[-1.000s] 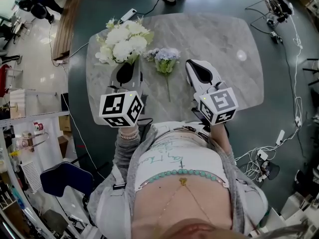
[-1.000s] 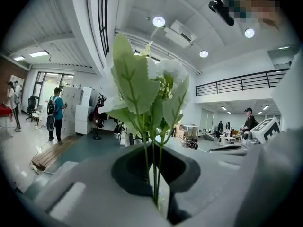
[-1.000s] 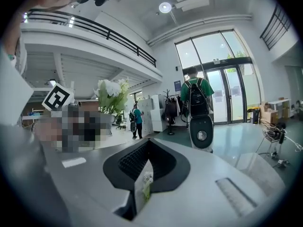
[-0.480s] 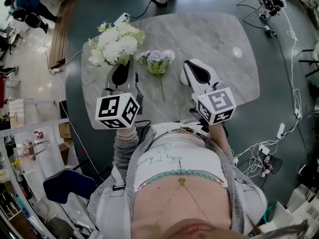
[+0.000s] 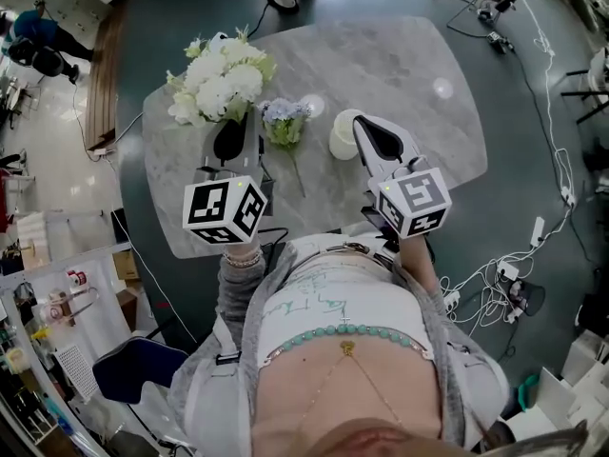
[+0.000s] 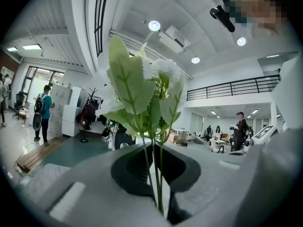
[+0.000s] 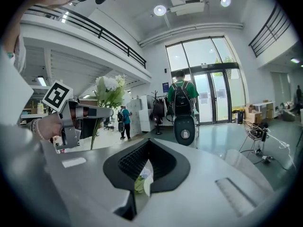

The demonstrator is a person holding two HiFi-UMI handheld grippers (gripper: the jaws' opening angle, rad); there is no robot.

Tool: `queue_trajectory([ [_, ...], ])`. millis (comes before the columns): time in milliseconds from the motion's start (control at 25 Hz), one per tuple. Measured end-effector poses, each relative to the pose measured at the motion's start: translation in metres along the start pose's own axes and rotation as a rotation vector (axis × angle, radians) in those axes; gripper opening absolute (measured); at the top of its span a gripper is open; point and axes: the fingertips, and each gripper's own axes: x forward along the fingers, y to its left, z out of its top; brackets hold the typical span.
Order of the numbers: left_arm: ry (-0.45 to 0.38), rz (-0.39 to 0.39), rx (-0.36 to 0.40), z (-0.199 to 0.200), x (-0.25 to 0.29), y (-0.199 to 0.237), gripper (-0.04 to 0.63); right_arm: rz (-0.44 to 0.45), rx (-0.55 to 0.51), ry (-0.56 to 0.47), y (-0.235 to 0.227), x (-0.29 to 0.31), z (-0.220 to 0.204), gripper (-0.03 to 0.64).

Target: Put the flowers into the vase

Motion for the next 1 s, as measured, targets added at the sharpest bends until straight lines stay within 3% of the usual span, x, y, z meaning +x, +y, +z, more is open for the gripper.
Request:
queue_trajectory([
  [520, -0.048, -0.126, -0.002, 0.010, 0.028, -0.033, 0.017, -0.097, 0.033, 0.061, -0.021, -0.011, -0.031, 0.025],
  [800, -0.113, -0.180, -0.010, 0.018, 0.040, -0.047, 0.017, -0.093, 0.040, 0.099, -0.022, -0.006, -0.050, 0.026],
  [1000, -0.116, -0.202, -0.004, 0.018, 0.042, -0.049, 0.017, -0.074, 0.040, 0.133, -0.007, 0.002, -0.062, 0.048],
])
